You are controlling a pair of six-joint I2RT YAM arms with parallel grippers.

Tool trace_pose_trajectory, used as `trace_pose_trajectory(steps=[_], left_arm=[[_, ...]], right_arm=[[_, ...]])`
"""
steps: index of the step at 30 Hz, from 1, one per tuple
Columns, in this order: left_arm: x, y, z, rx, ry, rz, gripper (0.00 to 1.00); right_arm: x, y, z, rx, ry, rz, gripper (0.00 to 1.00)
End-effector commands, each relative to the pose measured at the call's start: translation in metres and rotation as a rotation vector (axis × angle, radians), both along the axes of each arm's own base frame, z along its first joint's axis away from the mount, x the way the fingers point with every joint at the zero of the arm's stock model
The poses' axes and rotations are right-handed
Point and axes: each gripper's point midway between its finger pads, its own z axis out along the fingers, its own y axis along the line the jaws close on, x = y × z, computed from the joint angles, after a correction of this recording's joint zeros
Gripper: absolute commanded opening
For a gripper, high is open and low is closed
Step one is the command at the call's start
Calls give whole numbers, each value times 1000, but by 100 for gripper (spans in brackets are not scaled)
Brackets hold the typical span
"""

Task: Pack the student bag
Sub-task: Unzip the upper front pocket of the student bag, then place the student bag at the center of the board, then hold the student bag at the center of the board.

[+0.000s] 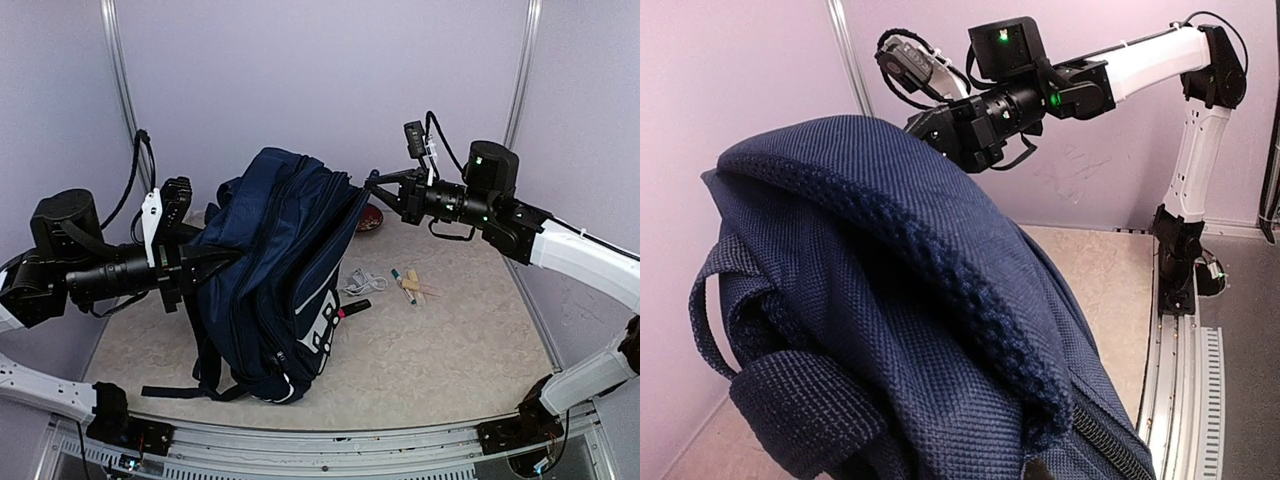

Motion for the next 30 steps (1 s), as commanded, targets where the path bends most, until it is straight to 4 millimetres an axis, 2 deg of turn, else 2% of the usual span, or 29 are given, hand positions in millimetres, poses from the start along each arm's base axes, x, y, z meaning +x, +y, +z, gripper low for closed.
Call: trace_pose_trajectory(steps=[1,3,5,6,7,9,11,15,16,18,21,24,28,30], left_arm=[[-21,18,50,-162,-111,-69,0],[-4,26,50,-164,-94,40,0],[30,35,39,-144,-38,234,0],[47,41,33,-127,-8,342,10],[63,48,26,-107,19,446,33],[72,44,16,-39,56,481,74],[63,31,26,-69,85,393,97],[35,17,60,-196,98,197,99],[27,10,63,-203,99,134,99],[25,-2,61,-189,112,95,99],[42,-18,47,-108,119,151,99],[63,-29,42,-44,85,215,99],[102,-22,41,-8,72,298,99],[112,-22,37,-8,91,280,99]], right_arm=[[10,-30,9,37,-47,-79,0],[-7,-21,17,49,-73,27,0],[-30,-6,26,60,-96,147,0],[-43,5,32,64,-114,201,0],[-56,14,38,69,-136,247,0],[-74,30,55,88,-182,290,0],[-79,35,74,114,-209,274,0],[-67,31,101,152,-235,182,0],[-66,32,104,150,-247,171,0],[-65,37,106,141,-256,172,0],[-70,52,103,114,-269,205,0],[-78,61,103,94,-289,232,0],[-82,57,107,99,-305,232,0],[-83,54,106,98,-313,227,0]])
